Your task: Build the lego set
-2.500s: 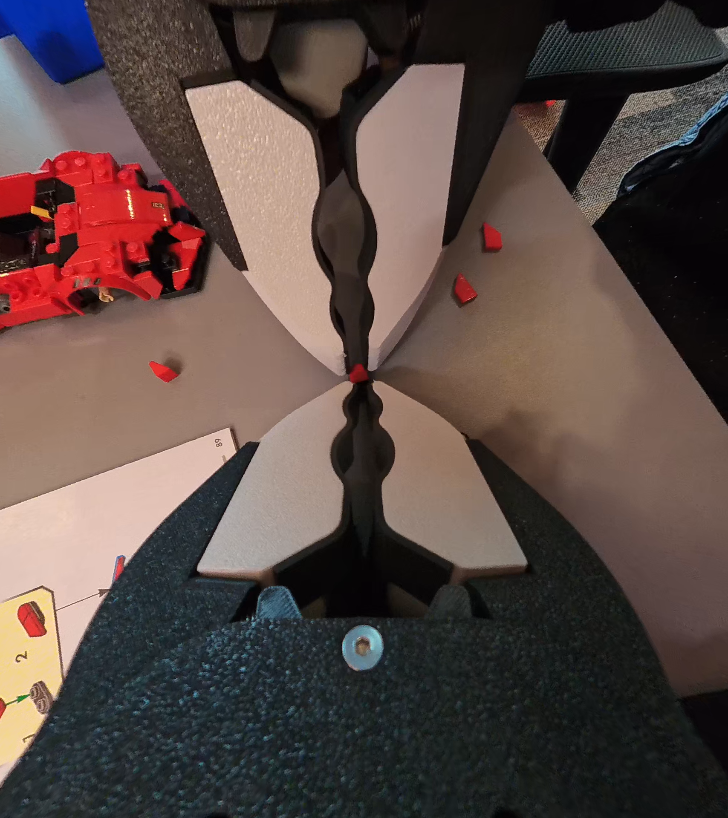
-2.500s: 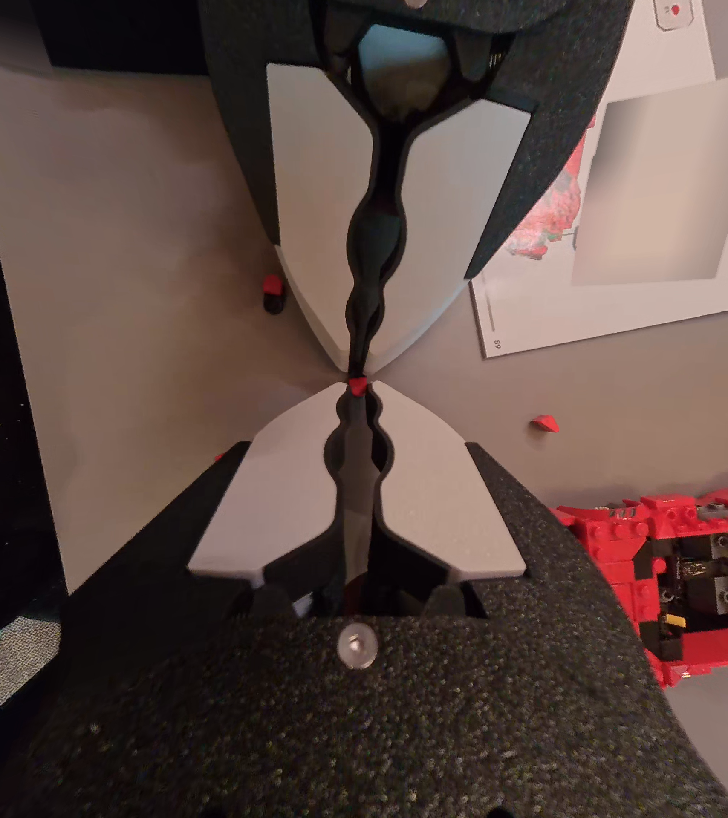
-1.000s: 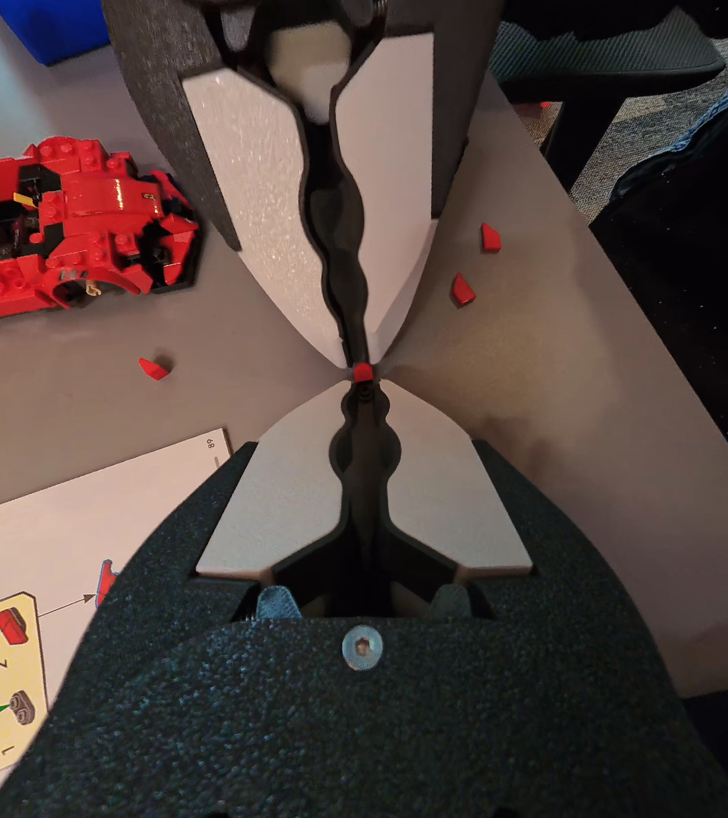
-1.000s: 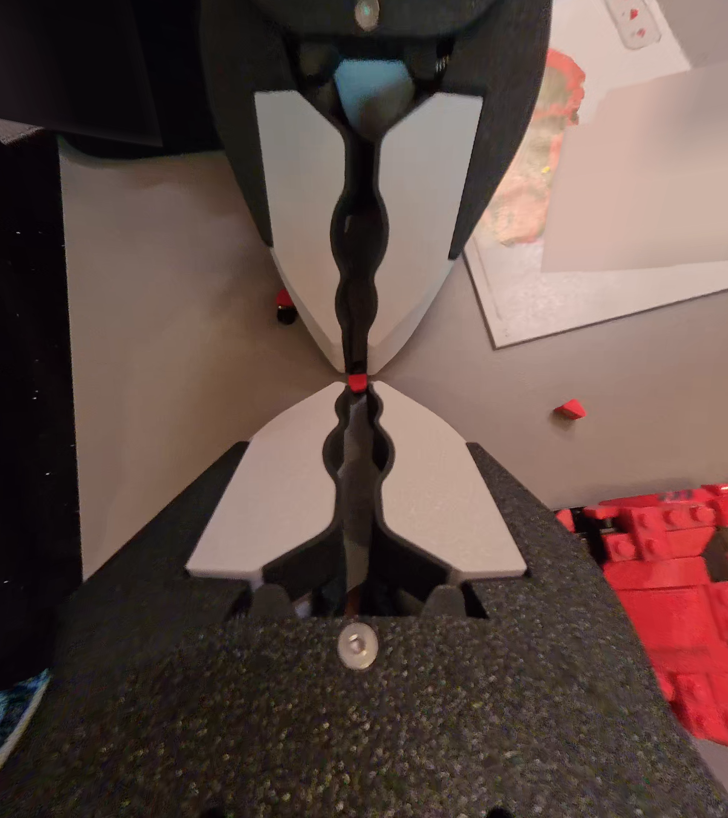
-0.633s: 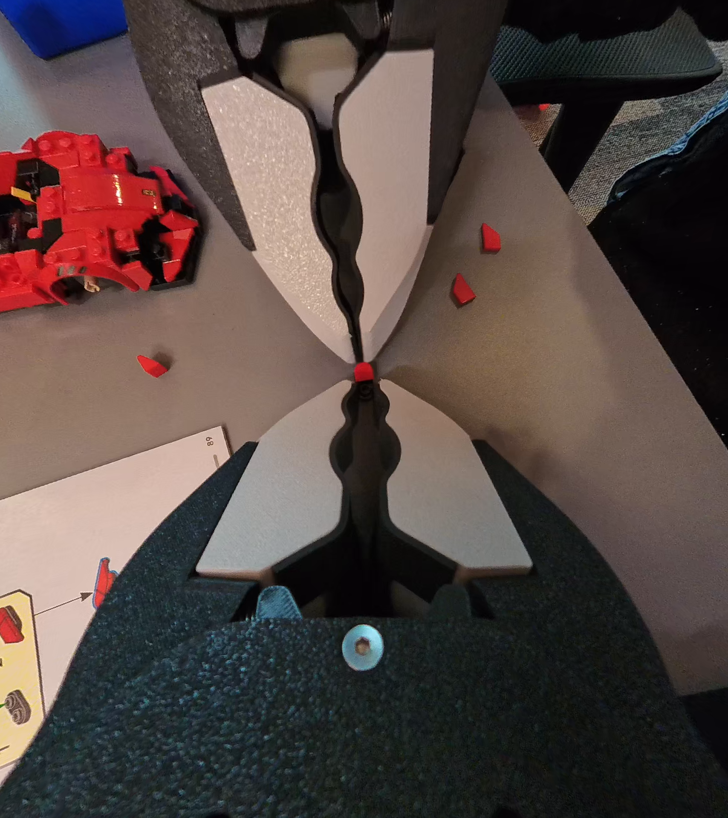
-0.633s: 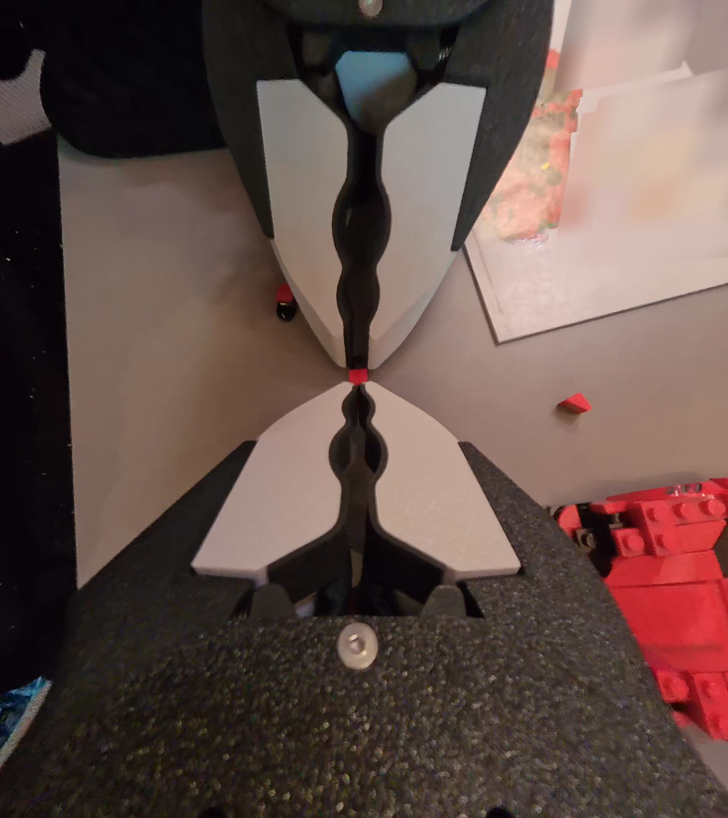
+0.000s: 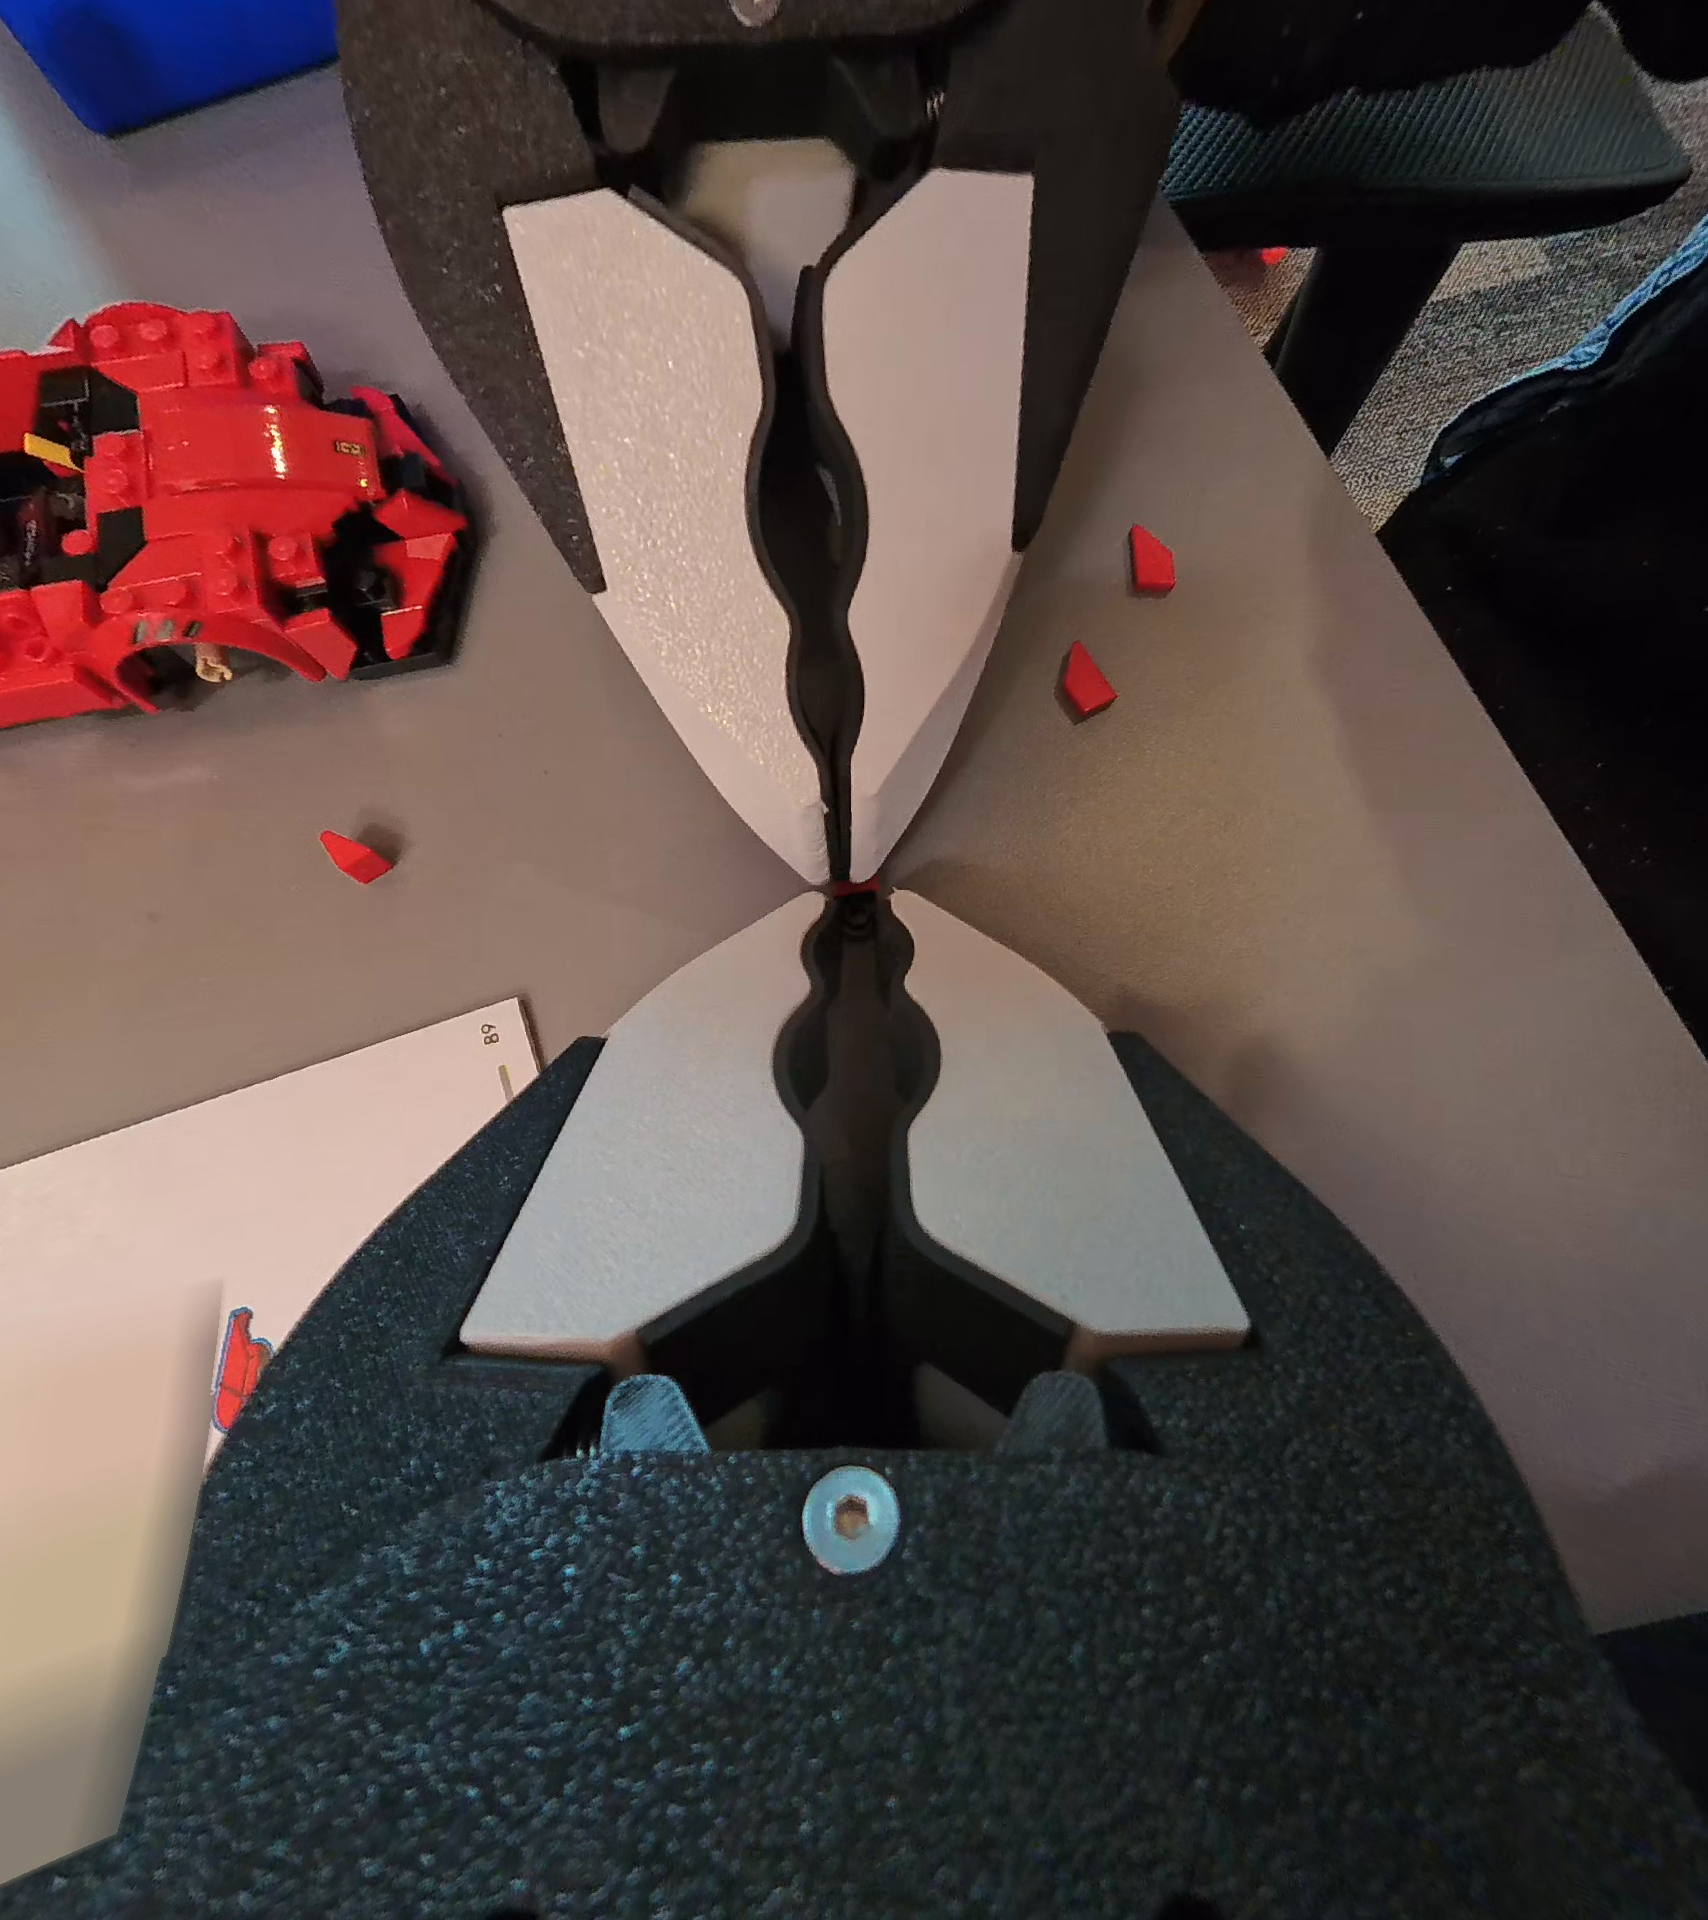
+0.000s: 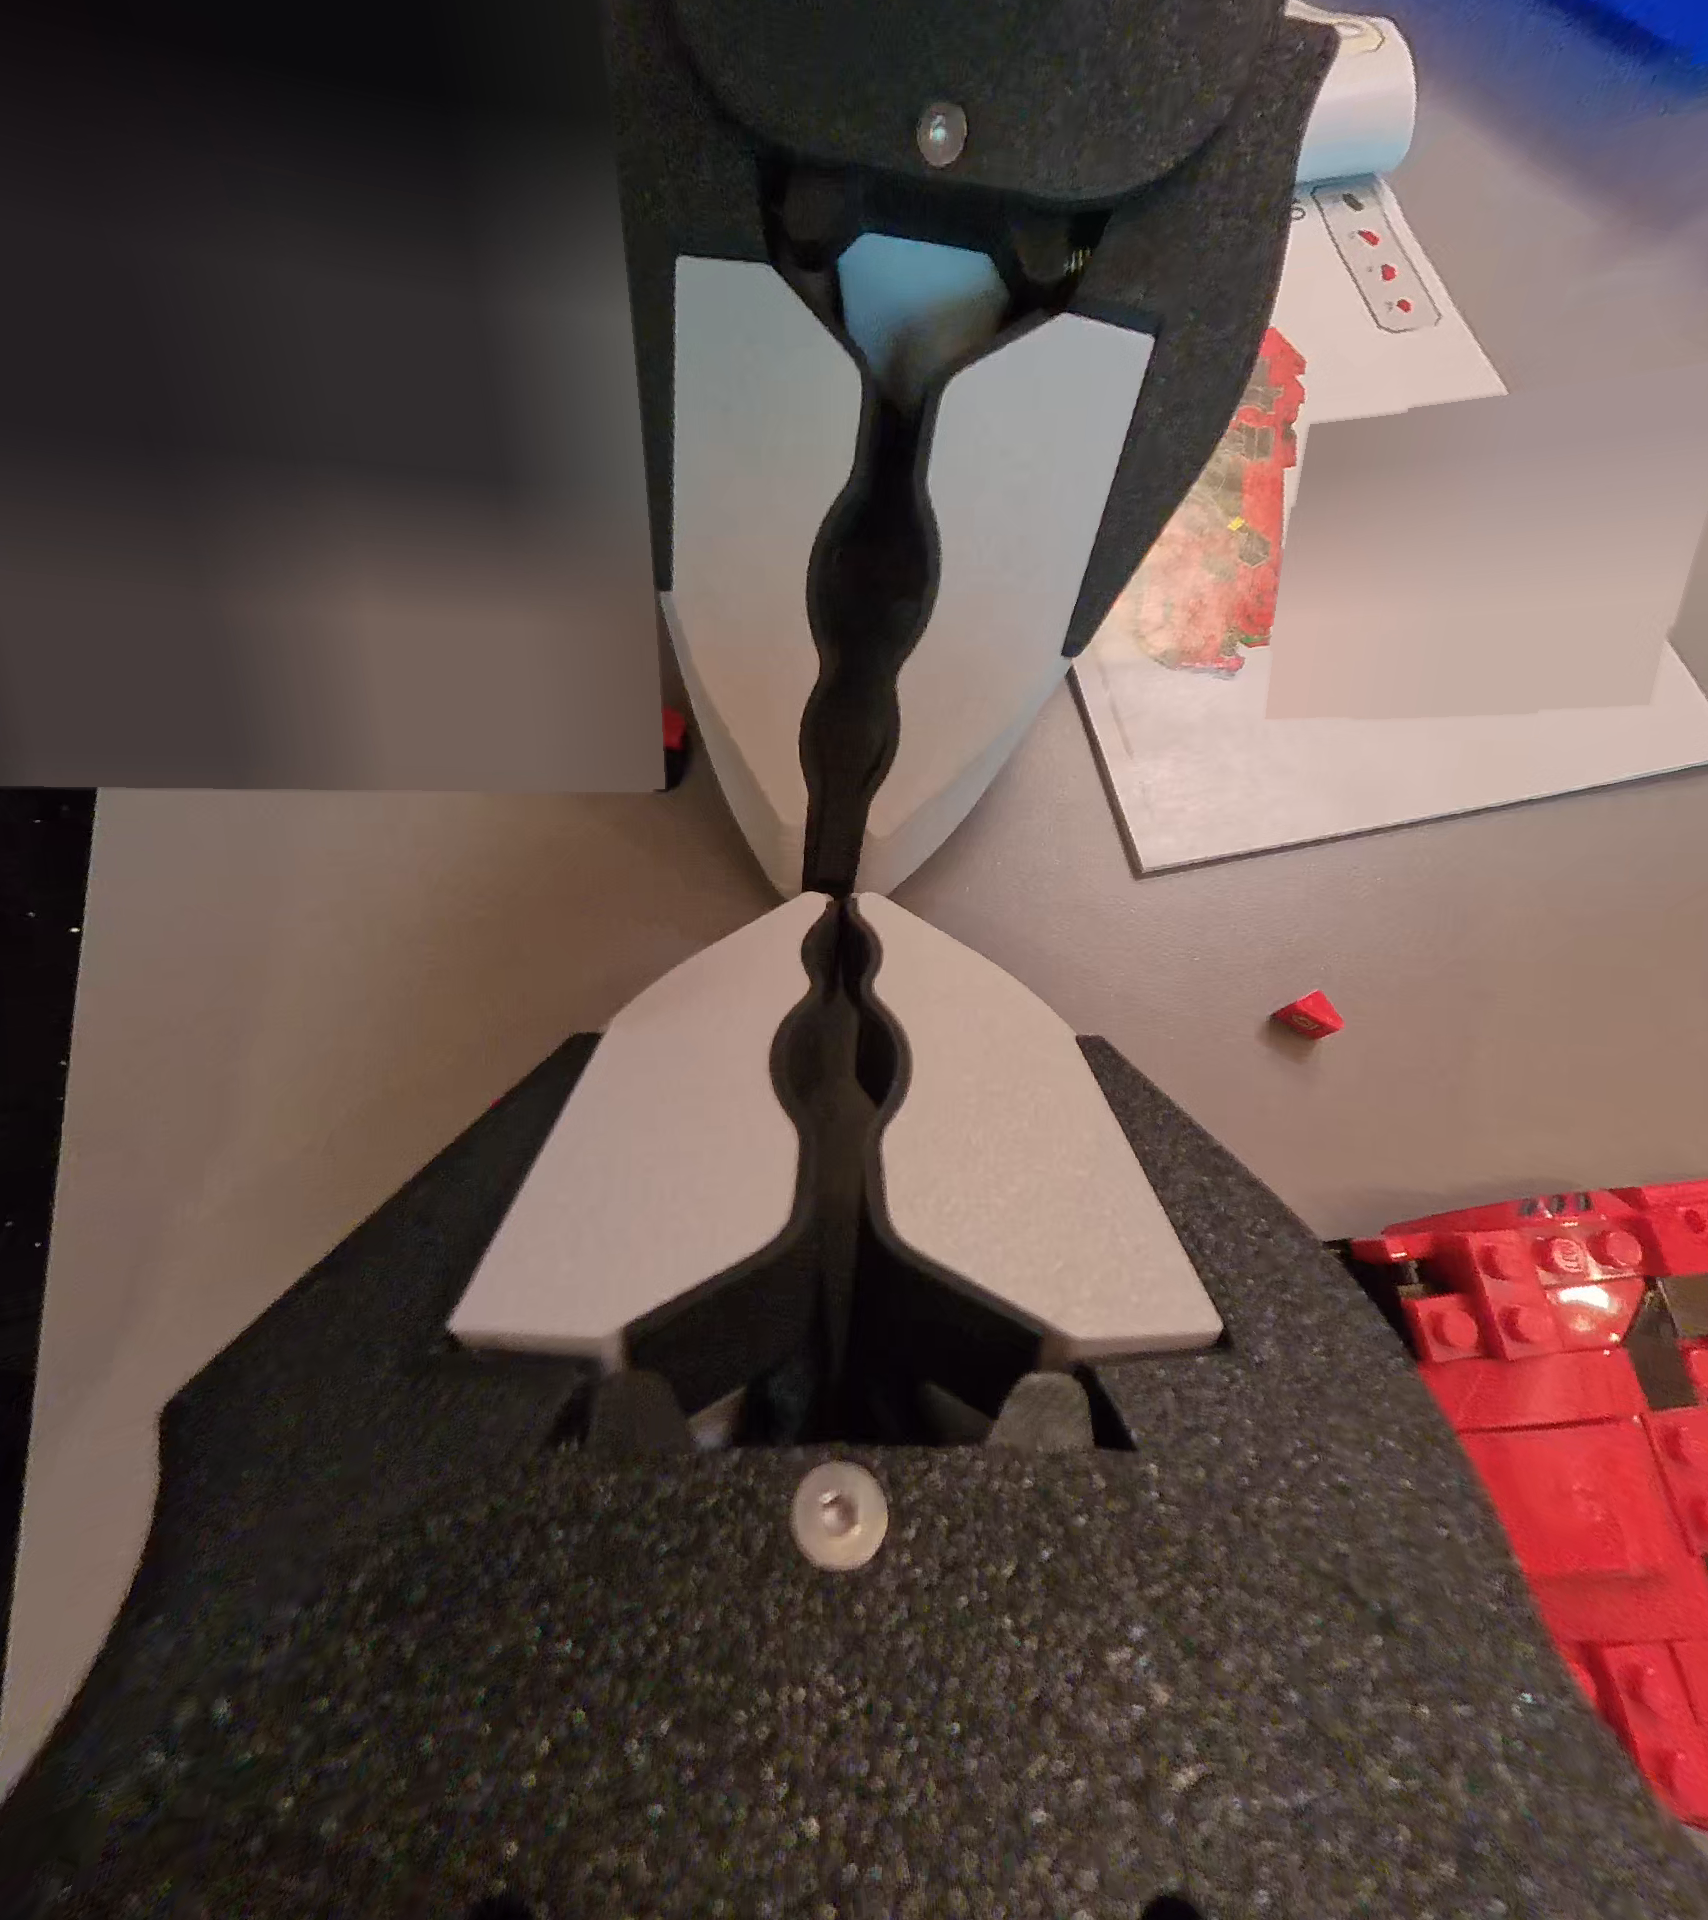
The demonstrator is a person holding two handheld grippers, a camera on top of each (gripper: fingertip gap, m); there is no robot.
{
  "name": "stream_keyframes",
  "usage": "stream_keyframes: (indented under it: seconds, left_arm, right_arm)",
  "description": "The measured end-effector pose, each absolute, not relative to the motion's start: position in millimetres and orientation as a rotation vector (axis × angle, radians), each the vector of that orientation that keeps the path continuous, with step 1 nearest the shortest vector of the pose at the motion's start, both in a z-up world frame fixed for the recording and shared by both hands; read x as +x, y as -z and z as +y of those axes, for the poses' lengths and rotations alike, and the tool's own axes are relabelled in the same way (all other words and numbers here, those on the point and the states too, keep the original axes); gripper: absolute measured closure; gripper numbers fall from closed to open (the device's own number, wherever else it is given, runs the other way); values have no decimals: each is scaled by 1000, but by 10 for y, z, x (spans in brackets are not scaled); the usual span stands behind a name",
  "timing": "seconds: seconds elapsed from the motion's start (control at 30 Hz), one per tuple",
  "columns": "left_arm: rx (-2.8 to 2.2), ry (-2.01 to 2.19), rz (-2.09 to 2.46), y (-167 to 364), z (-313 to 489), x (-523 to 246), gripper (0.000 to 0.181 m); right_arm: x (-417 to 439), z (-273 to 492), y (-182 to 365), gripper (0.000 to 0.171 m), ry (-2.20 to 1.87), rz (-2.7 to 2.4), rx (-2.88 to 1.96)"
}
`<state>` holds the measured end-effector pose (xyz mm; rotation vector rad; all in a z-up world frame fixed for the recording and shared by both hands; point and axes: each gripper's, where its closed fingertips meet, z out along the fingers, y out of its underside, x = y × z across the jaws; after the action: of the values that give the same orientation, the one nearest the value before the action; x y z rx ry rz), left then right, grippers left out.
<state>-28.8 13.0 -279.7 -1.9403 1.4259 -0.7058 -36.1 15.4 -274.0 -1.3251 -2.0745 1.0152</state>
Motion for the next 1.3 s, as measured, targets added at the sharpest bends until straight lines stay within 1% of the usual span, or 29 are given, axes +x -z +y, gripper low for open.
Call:
stream_keyframes:
  seconds: [0.33,0.5,0.9,1.2,1.27,1.3]
  left_arm:
    - [-1946,711,1418,2800,130,-288,175]
    - [-1945,709,1418,2801,131,-288,175]
    - [-1950,712,1413,2803,129,-289,175]
    - [-1955,688,1393,2802,130,-289,175]
    - [-1969,679,1368,2801,130,-288,175]
    - [-1977,674,1354,2801,130,-287,175]
  right_arm:
    - [-346,169,2724,170,-869,-2020,-1243]
    - [-338,176,2727,170,-957,-2024,-1332]
    - [-328,168,2741,170,-935,-1998,-1368]
    - [-345,172,2749,170,-1075,-1893,-1617]
    - [-348,210,2700,171,-1163,-1811,-1686]
    - [-360,228,2628,171,-1271,-1727,-1727]
